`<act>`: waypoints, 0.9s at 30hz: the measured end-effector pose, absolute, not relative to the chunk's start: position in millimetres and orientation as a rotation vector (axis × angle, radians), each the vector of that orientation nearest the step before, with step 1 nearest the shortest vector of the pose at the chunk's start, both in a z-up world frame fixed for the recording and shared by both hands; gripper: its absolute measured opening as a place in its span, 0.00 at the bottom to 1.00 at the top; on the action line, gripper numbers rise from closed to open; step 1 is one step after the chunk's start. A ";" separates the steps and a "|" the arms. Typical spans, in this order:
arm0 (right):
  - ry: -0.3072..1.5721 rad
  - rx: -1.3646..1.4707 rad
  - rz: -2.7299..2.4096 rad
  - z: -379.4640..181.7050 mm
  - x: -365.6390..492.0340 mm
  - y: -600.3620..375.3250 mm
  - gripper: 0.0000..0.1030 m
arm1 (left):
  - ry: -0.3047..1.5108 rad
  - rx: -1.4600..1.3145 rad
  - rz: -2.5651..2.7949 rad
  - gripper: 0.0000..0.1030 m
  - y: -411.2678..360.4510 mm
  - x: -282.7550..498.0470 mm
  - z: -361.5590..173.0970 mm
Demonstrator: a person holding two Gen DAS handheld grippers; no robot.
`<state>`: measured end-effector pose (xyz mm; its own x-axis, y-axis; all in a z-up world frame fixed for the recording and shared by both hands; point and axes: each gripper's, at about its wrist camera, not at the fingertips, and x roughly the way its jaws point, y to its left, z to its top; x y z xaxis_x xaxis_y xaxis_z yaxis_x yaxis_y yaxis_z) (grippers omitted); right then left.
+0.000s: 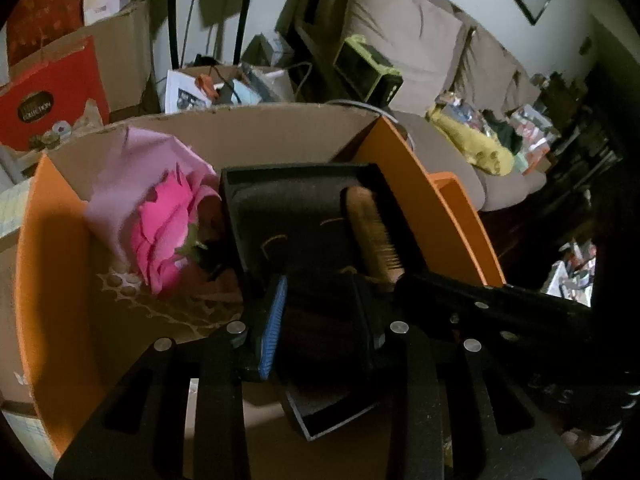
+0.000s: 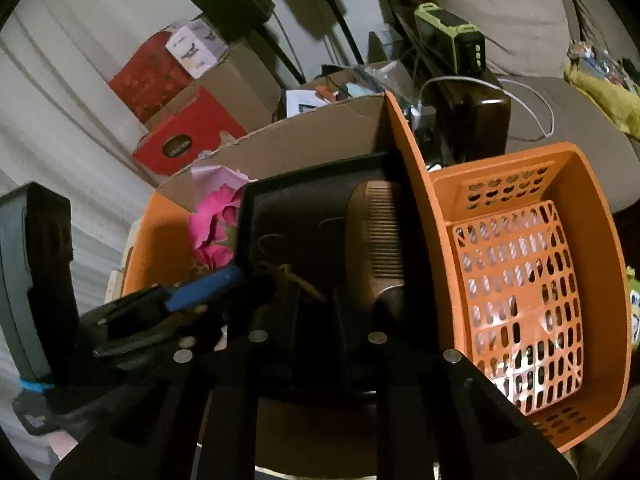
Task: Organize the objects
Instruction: 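Carry the dark brown item with the left gripper into the orange box, then open the left gripper and lift it out of the box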
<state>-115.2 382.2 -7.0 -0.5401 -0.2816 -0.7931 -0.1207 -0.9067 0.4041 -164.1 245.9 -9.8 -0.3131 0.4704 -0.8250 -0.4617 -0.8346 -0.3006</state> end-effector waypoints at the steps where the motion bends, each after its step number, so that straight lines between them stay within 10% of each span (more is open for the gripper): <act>1: -0.623 1.455 -2.612 -5.7 -114.2 381.1 0.16 | -0.011 -1.357 2.169 0.29 244.0 -163.4 -7.3; 15: -0.479 1.461 -2.652 7.3 -115.7 356.8 0.18 | -0.087 -1.240 2.225 0.57 180.3 -136.5 39.7; 27: 0.002 1.576 -2.545 -16.9 -135.7 322.2 0.68 | -0.067 -1.220 2.272 0.80 124.7 -117.7 58.9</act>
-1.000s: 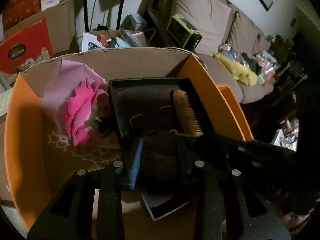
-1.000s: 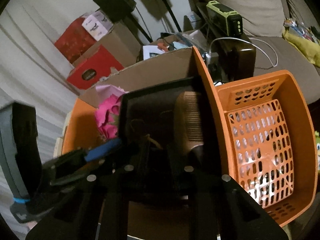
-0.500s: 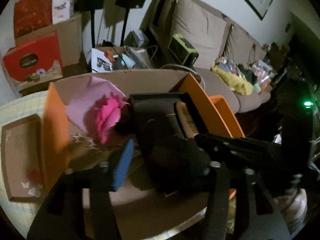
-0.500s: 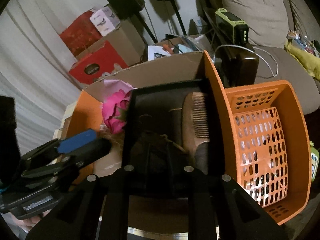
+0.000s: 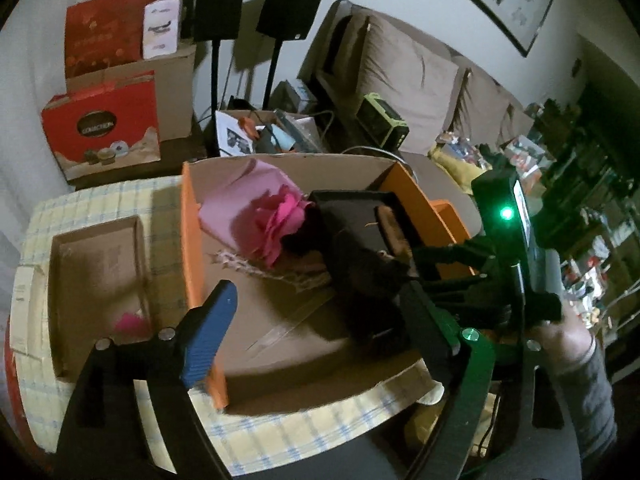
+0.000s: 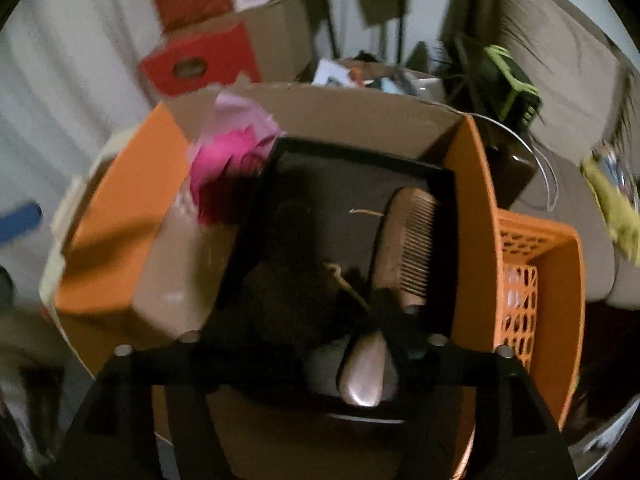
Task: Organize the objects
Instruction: 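Open the left gripper and lift it out of the box, then move both grippers to the brown butterfly-print cardboard tray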
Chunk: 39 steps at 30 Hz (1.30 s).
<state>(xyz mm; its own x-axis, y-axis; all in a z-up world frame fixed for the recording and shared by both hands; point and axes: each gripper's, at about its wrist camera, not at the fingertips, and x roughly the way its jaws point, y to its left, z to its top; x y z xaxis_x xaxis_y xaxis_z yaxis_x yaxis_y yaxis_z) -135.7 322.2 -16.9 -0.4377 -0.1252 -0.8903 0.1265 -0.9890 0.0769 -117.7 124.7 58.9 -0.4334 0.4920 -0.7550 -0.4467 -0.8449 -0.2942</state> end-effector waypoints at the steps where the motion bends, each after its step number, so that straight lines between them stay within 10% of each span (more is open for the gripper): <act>1: 0.068 1.586 -2.532 -17.9 -136.3 319.6 0.69 | -0.070 -1.224 2.272 0.80 121.2 -117.0 57.9; 17: 0.571 1.582 -2.308 -46.1 -135.5 293.3 0.63 | -0.121 -1.277 2.279 0.82 96.3 -122.6 37.8; 23: 0.395 1.579 -2.366 -38.6 -140.5 298.4 0.43 | -0.140 -1.279 2.271 0.82 93.9 -122.1 36.1; 31: -0.128 1.666 -2.457 -33.3 -157.3 311.4 0.44 | -0.157 -1.284 2.268 0.82 88.4 -117.7 34.4; 39: -0.212 1.591 -2.530 -9.0 -151.3 319.6 0.43 | -0.142 -1.274 2.326 0.83 71.0 -115.2 37.4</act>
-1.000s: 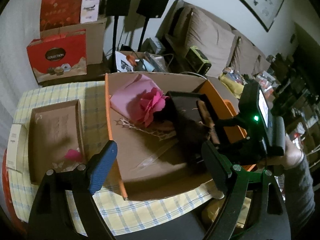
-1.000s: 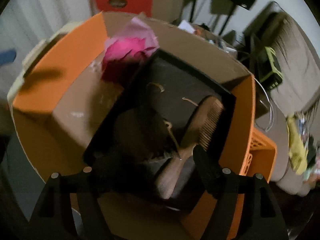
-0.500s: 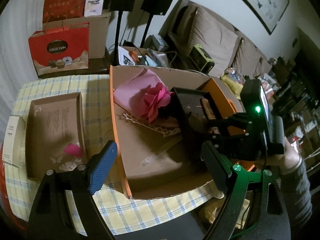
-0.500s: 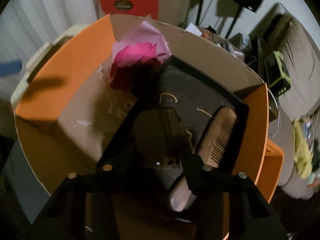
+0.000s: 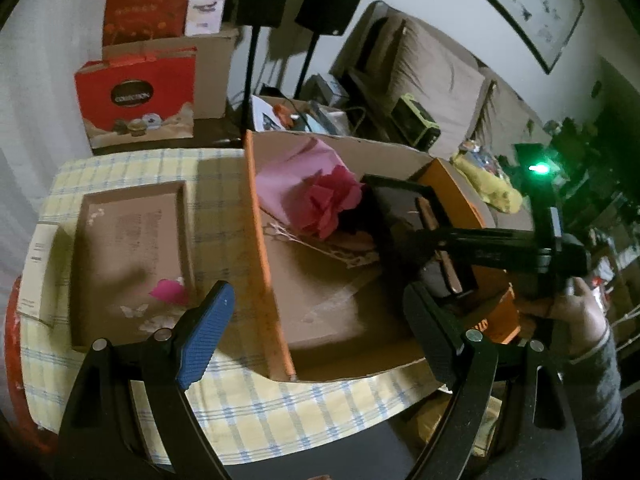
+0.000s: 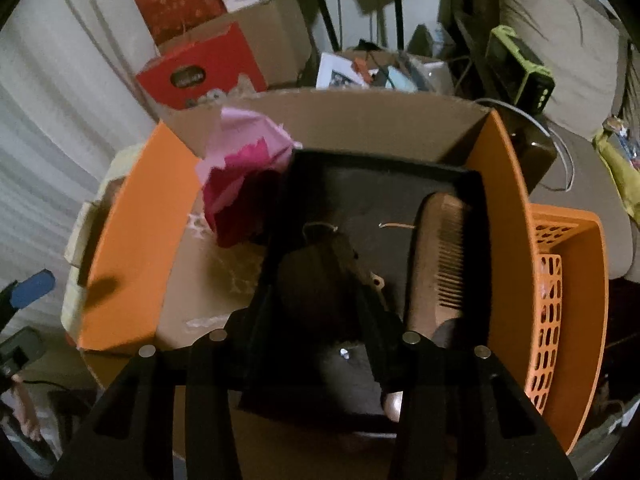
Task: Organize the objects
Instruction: 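Move both grippers to the brown butterfly-print cardboard tray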
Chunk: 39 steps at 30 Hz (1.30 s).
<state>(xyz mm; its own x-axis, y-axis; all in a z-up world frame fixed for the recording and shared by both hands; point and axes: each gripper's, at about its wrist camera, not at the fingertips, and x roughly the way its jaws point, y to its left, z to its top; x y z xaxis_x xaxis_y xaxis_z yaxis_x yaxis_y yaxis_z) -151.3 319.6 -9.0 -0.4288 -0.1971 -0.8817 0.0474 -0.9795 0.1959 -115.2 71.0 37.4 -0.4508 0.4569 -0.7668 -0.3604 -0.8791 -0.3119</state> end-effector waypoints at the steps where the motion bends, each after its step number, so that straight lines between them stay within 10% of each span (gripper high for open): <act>1: -0.210 1.568 -2.545 -3.2 -148.2 319.6 0.45 | -0.145 -1.273 2.331 0.85 68.9 -115.2 37.7; 24: -0.003 1.216 -2.579 58.1 -102.3 200.3 0.78 | -0.093 -1.181 2.548 1.00 -3.5 -87.5 56.3; 39: 0.000 1.196 -2.461 44.4 -111.0 121.7 0.79 | -0.224 -1.296 2.707 1.00 -112.5 -92.8 24.5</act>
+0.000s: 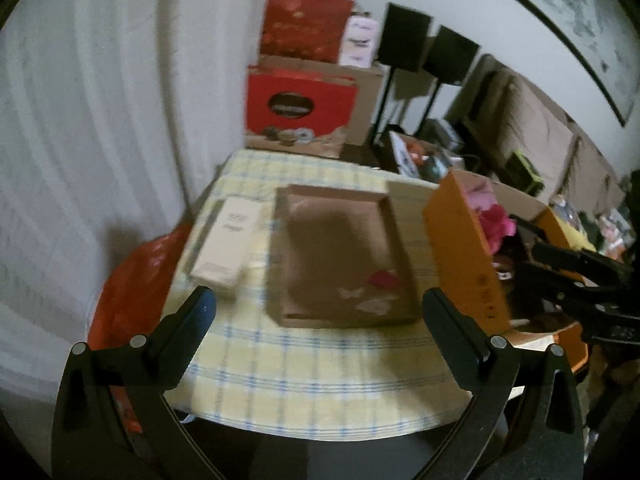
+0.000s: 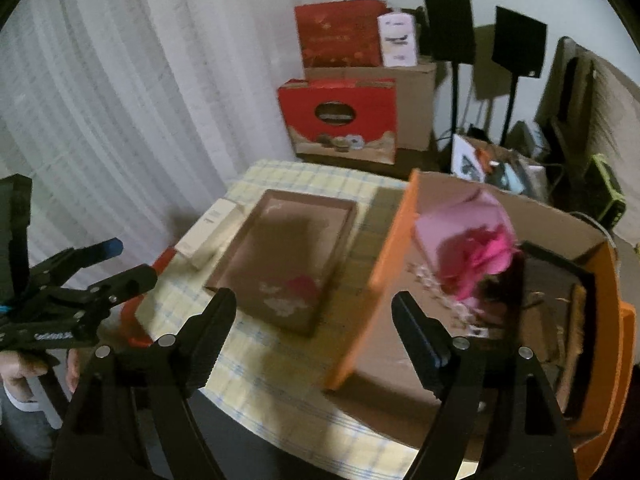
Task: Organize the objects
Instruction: 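Move both grippers to the brown butterfly-print cardboard tray, then grasp the cardboard tray's rim with the left gripper while the right gripper grasps it too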
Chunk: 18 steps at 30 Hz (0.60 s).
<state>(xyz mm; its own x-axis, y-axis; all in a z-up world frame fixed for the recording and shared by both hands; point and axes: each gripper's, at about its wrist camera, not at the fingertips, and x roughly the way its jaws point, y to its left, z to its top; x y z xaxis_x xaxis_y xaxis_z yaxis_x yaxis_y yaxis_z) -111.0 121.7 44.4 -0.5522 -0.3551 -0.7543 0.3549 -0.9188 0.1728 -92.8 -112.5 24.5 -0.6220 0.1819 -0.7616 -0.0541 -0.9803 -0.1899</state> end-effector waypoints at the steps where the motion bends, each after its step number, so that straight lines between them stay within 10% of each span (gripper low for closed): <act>1: -0.002 1.201 -2.449 40.7 -113.5 114.3 0.79 | -0.234 -1.308 2.712 1.00 -117.9 -93.4 19.6; 18: 0.067 1.368 -2.528 -14.8 -161.5 51.3 0.47 | -0.223 -1.444 2.691 0.62 -127.8 -131.7 -43.3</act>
